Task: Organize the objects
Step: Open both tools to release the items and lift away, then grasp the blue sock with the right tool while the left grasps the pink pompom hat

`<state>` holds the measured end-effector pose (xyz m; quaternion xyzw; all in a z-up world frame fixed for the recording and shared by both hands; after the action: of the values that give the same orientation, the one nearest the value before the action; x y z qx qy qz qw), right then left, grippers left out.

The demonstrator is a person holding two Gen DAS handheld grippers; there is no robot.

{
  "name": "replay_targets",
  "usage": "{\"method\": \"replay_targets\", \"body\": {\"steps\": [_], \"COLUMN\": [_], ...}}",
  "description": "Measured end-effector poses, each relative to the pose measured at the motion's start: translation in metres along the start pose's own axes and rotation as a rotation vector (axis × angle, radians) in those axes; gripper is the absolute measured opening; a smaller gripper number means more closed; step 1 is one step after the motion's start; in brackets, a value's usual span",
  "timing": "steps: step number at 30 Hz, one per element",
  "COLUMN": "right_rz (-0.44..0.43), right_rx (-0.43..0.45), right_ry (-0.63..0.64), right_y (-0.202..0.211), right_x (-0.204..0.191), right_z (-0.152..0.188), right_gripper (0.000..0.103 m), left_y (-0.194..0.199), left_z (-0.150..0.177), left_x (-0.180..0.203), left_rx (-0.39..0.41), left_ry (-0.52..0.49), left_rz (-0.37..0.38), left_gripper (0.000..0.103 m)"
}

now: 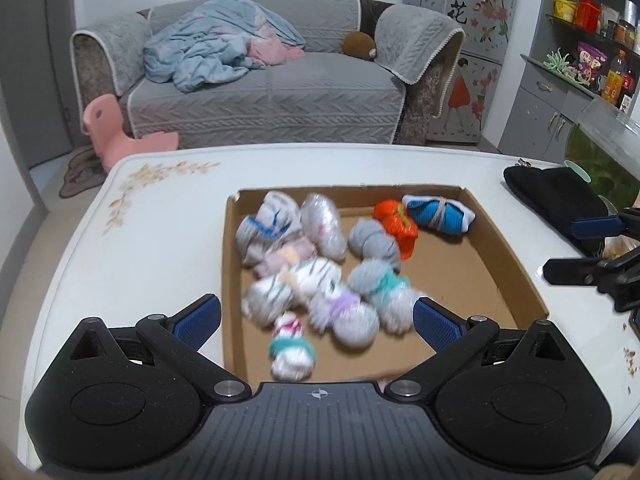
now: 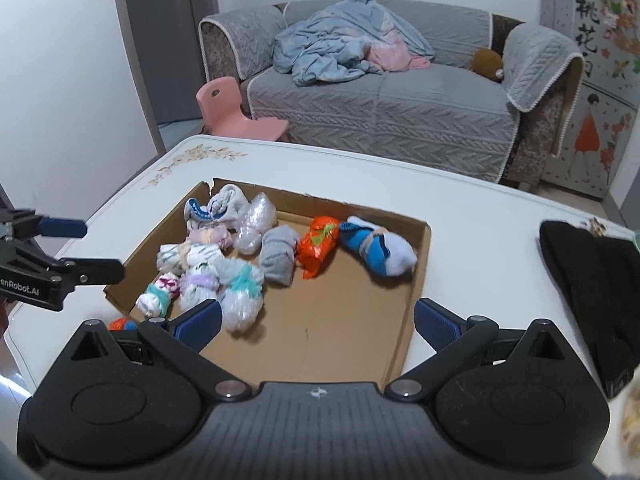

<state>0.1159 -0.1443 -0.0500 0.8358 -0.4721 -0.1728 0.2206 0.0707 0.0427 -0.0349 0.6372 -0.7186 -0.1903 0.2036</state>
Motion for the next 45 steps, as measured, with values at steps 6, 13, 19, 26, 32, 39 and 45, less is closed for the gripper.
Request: {"method": "replay_targets", "body": {"steps": [6,13,19,26,32,39,45], "right_rz": [0.000,-0.012,-0.078,-0.082,-0.070,0.004,0.044], "right_rx": [0.032,0.067,0.131,0.138,0.129,0.165,0.169], "right_ry": [-0.025,0.001,0.020,0.097,0.114,0.059,0.040], "right_y": [0.023,0.035,0.038,0.027,0.026,0.043,0.048], "right_x": [-0.006,-0.031,-0.055,-0.077,-0.075,-0.043,-0.027], "right_z": [0.029,0.076,0.111,0.139,0.150,0.159,0.163], "right_gripper": [0.102,0.102,0.102,0.102,0.079,0.054,0.056], "left_y": [0.021,0.036,0.033,0.032,0.029,0.014,-0.006], "left_z": [0.042,0.088,0.124,0.137,0.141,0.129,0.121], "left_x": [-0.004,0.005,0.002,-0.006,0.004,0.029,0.050], "left_rx": [0.019,0.100,0.134,0.145,0.138,0.152,0.155], "left_ry": [0.033,0.042,0.080,0.104,0.072,0.042,0.051], "left_rz": [-0.015,-0.010,-0.020,-0.029,0.015,0.076,0.183], "left_gripper": [0.102,0.102,0.102,0.102,0.102,0.102,0.102]}}
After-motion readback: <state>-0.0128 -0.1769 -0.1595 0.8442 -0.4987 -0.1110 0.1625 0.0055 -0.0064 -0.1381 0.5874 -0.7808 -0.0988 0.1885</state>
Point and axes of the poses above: each gripper's, at about its wrist camera, not at the fingertips, and y roughly against the way its jaws point, x to its right, z to its underside, the point moved 7 cm from there along -y, roughly the way its jaws point, and after that the axes turned 13 degrees about x, right-handed, at the moved point
